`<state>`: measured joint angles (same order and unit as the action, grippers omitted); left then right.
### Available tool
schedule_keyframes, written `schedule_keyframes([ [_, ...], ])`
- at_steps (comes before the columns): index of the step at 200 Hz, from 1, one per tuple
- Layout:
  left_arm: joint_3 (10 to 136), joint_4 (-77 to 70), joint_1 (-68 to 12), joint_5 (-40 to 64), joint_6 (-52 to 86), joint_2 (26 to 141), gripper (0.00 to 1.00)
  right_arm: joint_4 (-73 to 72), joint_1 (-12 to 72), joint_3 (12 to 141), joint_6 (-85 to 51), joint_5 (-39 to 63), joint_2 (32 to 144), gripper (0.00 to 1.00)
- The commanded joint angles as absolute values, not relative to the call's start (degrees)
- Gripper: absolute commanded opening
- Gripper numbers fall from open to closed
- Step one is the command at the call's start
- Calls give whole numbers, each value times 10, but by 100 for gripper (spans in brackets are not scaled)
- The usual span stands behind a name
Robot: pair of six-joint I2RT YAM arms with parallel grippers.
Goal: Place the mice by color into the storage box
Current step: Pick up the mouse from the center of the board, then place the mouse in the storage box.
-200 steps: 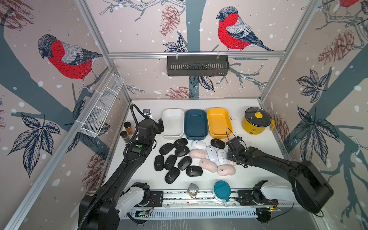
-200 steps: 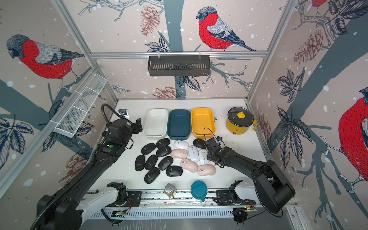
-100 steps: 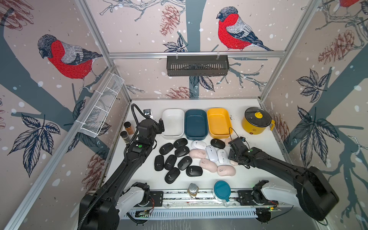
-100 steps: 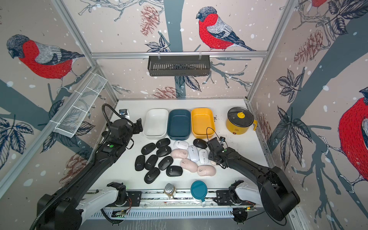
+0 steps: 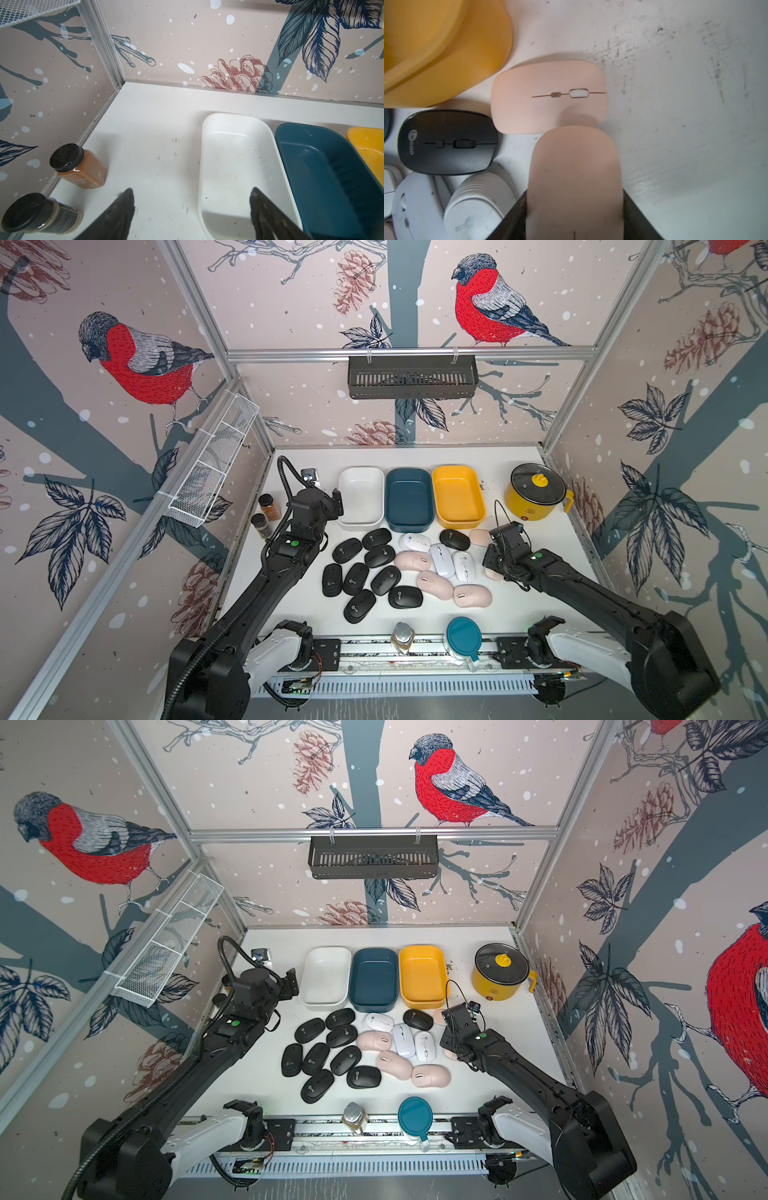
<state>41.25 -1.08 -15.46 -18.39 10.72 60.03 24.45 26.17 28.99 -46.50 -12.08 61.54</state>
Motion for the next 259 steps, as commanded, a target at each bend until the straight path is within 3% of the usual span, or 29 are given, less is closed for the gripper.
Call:
schedule_keyframes([
  [1, 413, -26, -155, -193, 107, 600, 86, 250, 260, 299, -455, -123, 603, 41],
  [108, 410, -30, -155, -195, 108, 604, 86, 249, 261, 365, -412, -138, 592, 41],
  [204, 413, -41, -173, -140, 114, 619, 85, 172, 245, 444, -336, -104, 671, 41],
  [259, 494, 8, -177, -121, 153, 669, 84, 155, 233, 500, -286, -91, 736, 41],
])
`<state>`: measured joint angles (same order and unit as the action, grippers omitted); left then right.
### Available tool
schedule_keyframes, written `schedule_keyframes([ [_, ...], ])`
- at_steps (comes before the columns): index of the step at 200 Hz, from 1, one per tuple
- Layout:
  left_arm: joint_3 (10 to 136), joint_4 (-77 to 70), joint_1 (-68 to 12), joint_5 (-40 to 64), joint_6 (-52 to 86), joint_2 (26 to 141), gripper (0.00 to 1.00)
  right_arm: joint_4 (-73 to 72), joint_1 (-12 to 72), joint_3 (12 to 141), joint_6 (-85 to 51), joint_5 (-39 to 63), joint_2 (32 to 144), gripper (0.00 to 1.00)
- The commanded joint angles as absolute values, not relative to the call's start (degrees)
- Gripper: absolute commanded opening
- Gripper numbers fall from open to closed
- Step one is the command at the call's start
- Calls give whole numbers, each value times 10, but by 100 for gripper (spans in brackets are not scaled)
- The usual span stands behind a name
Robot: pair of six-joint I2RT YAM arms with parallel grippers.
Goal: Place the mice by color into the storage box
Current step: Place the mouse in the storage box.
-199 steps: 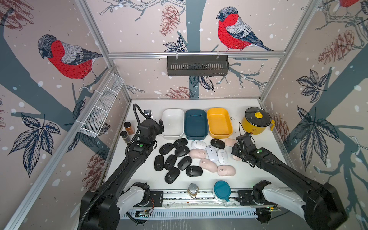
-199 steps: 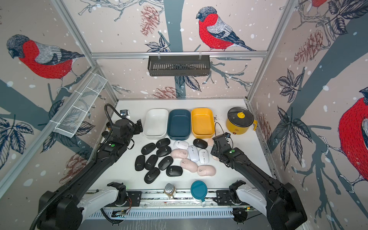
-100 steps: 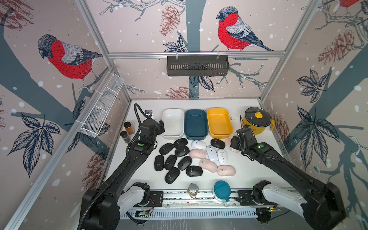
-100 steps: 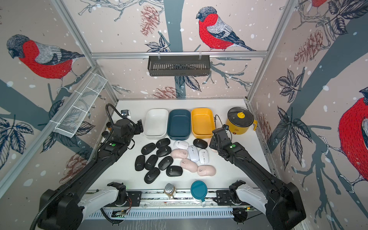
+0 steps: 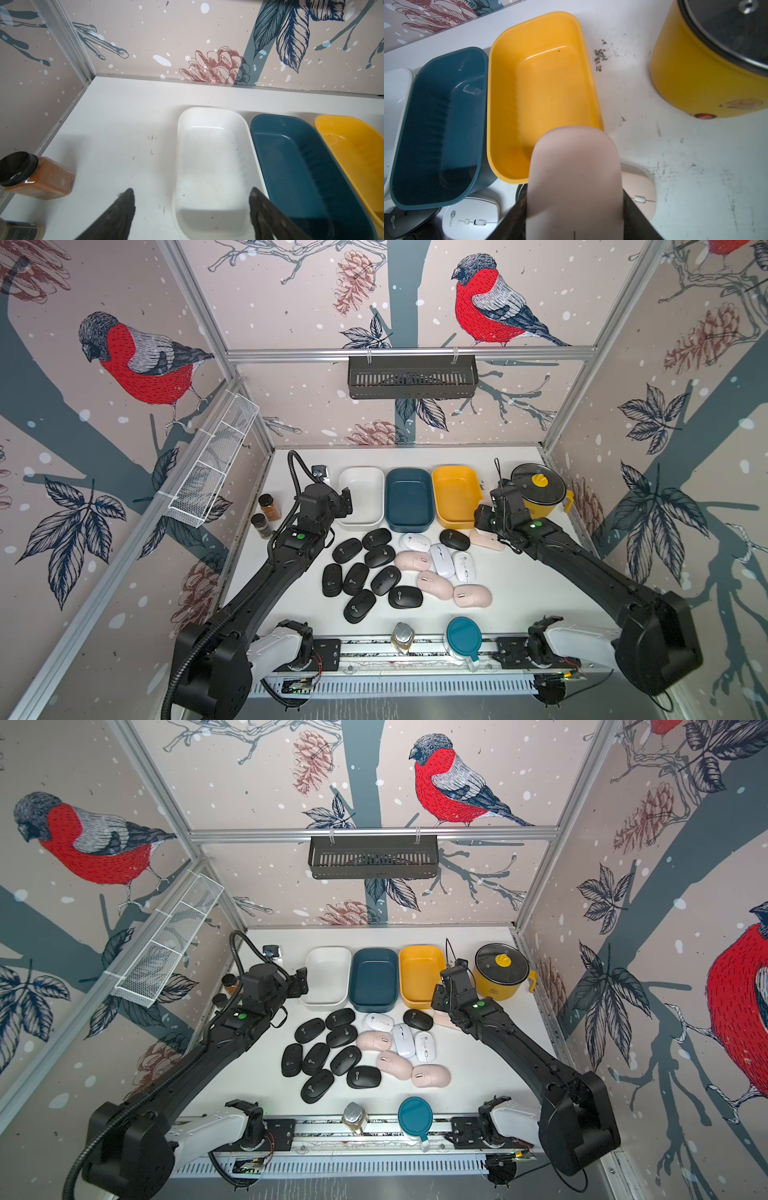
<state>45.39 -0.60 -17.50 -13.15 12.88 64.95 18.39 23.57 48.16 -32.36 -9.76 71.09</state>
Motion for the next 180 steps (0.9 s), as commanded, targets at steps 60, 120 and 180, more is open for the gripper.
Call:
schedule_keyframes([
  [60, 530, -10, -194, -111, 150, 728, 84, 136, 229, 542, -256, -79, 804, 41],
  [120, 492, -52, -196, -67, 125, 706, 85, 123, 221, 585, -239, -79, 861, 41],
  [180, 495, -49, -197, -70, 129, 715, 85, 90, 202, 632, -252, -81, 912, 41],
])
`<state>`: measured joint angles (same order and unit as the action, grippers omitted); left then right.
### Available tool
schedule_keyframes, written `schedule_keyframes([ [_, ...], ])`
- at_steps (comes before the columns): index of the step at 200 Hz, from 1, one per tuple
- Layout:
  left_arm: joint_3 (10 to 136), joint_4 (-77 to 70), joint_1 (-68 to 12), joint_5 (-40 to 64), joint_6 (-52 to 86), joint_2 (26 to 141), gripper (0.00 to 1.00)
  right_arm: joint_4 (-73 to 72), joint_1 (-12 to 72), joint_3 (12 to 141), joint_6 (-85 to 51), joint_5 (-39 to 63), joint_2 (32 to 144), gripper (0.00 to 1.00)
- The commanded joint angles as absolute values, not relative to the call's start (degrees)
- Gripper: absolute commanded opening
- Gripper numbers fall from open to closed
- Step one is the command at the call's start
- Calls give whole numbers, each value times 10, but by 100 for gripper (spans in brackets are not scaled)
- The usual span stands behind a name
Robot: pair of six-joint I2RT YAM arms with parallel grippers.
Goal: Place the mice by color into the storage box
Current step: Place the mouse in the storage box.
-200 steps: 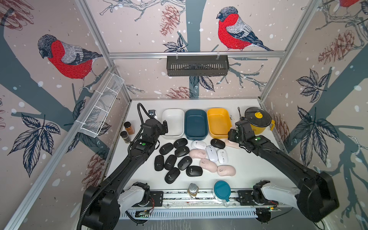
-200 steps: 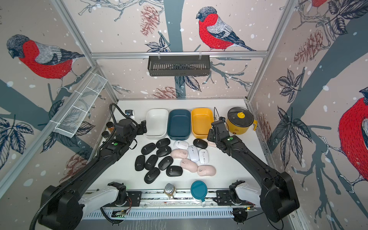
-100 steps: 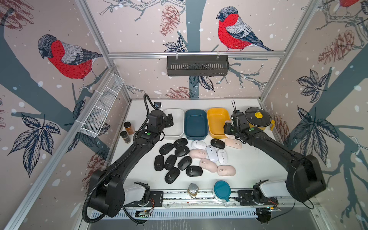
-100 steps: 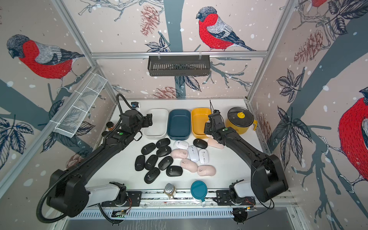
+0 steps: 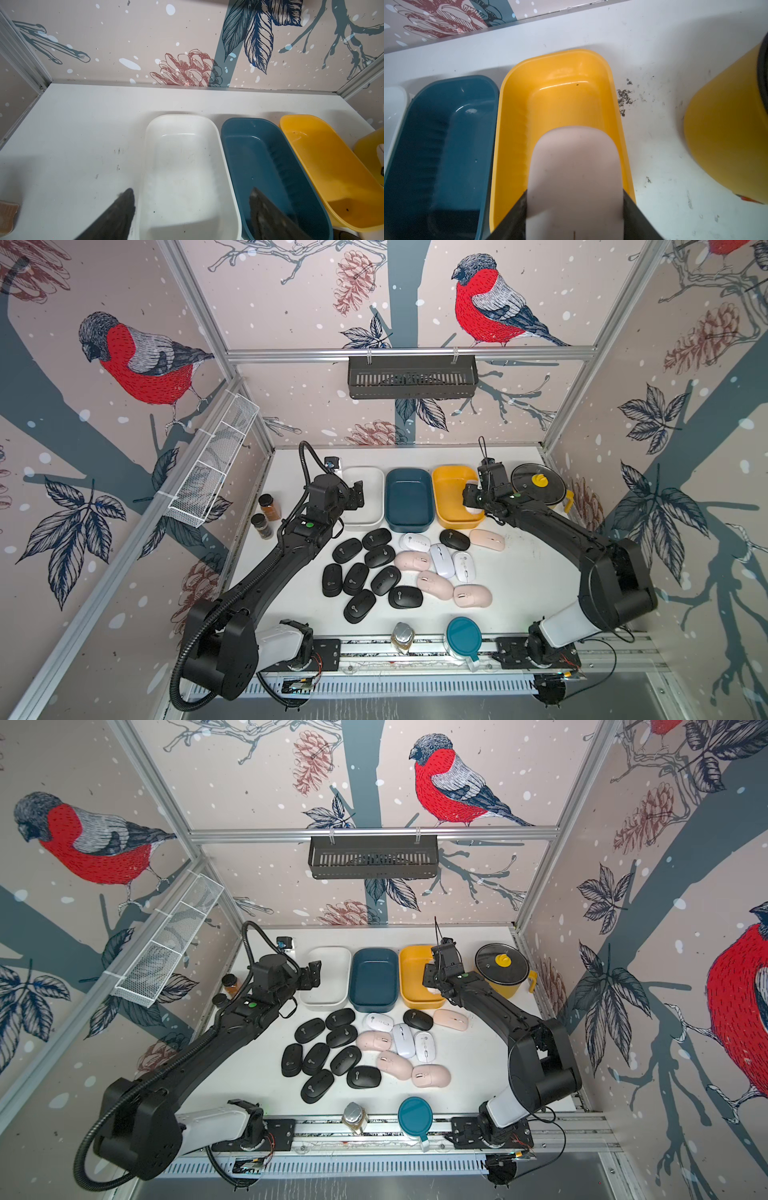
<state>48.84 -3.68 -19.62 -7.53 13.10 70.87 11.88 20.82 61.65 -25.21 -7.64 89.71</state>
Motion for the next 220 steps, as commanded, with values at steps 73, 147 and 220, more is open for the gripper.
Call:
schedule_keyframes([
  [73, 495, -44, -198, -84, 129, 701, 85, 89, 190, 657, -242, -81, 974, 41],
  [147, 494, -43, -198, -98, 125, 692, 85, 88, 204, 681, -251, -63, 1050, 42],
  [220, 496, -43, -198, -88, 138, 702, 85, 102, 227, 725, -255, -49, 1112, 43],
])
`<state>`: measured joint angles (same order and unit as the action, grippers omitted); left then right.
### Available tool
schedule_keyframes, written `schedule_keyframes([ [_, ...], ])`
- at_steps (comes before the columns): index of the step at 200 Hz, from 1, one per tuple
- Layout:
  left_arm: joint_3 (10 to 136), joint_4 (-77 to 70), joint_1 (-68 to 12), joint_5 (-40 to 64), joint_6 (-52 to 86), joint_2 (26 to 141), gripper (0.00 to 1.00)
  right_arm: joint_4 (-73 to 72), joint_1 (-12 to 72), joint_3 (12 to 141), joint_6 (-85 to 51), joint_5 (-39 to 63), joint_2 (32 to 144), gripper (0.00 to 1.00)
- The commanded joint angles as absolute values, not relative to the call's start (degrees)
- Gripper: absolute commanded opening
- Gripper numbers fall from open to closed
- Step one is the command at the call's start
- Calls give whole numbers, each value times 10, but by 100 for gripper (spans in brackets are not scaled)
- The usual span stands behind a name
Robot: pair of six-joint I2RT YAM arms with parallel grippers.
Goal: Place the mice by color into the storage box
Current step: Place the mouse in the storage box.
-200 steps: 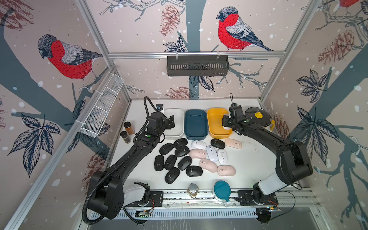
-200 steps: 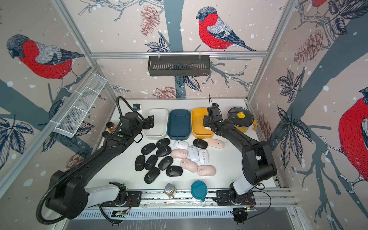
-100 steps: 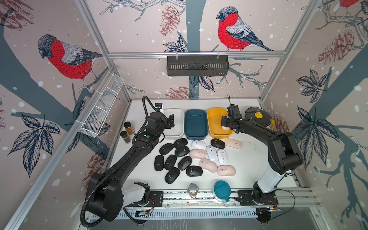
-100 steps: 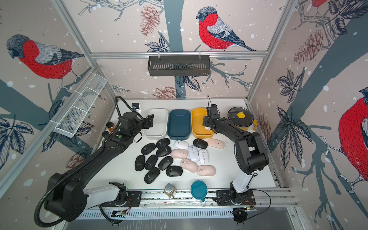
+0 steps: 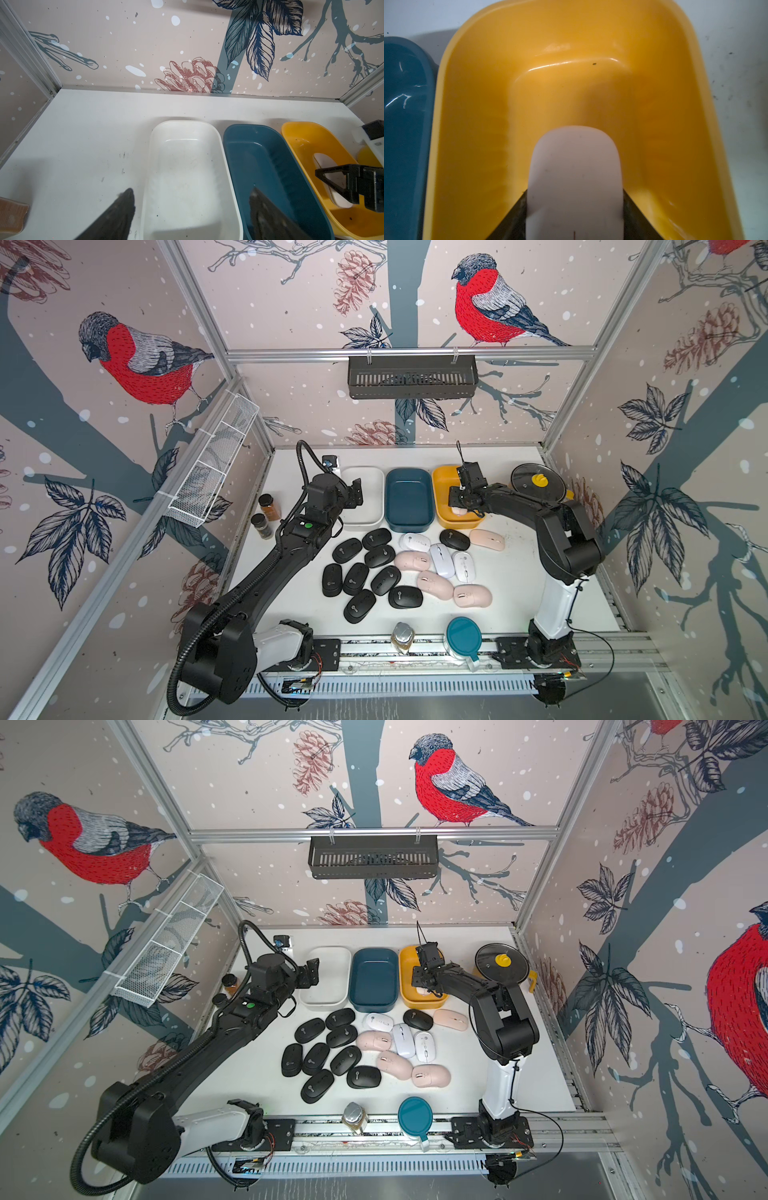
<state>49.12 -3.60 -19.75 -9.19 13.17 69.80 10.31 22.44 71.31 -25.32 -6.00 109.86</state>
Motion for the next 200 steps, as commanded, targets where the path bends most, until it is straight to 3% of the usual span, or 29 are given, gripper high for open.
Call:
schedule_keyframes([
  [1, 496, -43, -198, -88, 138, 702, 85, 102, 227, 725, -256, -48, 1113, 43],
  [63, 499, -39, -198, -105, 132, 698, 85, 103, 227, 744, -261, -30, 1149, 47],
  [111, 499, -39, -198, -109, 132, 702, 85, 106, 228, 749, -264, -30, 1142, 67],
  [159, 500, -37, -198, -112, 132, 702, 85, 116, 228, 757, -258, -31, 1106, 70],
  [200, 501, -36, -198, -114, 130, 699, 85, 100, 237, 718, -249, -40, 1006, 70],
])
